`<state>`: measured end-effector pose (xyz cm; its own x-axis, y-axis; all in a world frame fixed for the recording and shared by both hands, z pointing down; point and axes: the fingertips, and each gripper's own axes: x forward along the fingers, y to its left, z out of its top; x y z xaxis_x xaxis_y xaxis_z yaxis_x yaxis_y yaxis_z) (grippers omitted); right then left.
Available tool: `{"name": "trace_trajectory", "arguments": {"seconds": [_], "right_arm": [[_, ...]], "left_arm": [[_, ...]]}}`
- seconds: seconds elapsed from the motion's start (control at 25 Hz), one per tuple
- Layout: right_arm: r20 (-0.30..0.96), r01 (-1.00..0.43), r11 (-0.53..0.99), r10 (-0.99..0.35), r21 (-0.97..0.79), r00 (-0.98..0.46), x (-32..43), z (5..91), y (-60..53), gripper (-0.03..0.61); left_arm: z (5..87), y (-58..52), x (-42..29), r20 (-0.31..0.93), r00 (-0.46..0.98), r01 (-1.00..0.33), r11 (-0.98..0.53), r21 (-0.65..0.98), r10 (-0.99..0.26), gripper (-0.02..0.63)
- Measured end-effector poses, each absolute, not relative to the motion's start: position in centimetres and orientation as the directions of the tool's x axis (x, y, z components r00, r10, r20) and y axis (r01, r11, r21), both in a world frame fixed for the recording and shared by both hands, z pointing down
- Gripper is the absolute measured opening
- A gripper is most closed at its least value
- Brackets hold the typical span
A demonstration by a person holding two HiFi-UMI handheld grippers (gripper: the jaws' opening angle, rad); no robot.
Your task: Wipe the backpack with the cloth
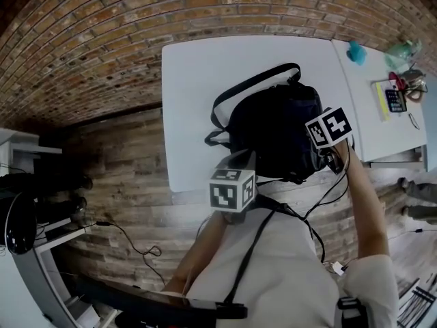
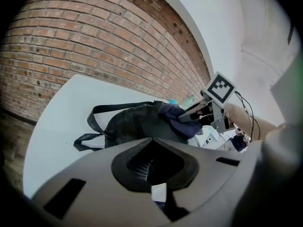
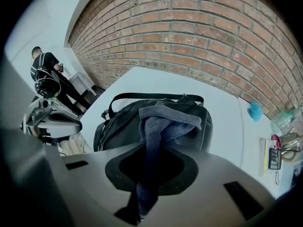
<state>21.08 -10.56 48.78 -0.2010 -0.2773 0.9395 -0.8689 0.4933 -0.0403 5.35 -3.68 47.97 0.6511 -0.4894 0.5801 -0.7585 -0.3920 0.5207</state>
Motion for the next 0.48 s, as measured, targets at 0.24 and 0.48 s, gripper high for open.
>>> {"name": "trace_trajectory", "arguments": {"seconds": [0.24, 0.48], "right_arm": [[0.945, -0.863, 0.501, -0.249, -0.061, -0.211, 20.7, 49.3, -8.4, 0.038], [0.952, -0.858, 0.507, -0.211, -0.089, -0.223, 20.4, 49.6, -6.4, 0.038]], "left_arm": [[48.0, -3.7, 5.4, 0.578, 0.654, -0.756, -0.397, 0.521, -0.487, 0.003], [48.0, -3.8, 5.5, 0.578, 0.657, -0.754, -0.399, 0.522, -0.484, 0.004]]}}
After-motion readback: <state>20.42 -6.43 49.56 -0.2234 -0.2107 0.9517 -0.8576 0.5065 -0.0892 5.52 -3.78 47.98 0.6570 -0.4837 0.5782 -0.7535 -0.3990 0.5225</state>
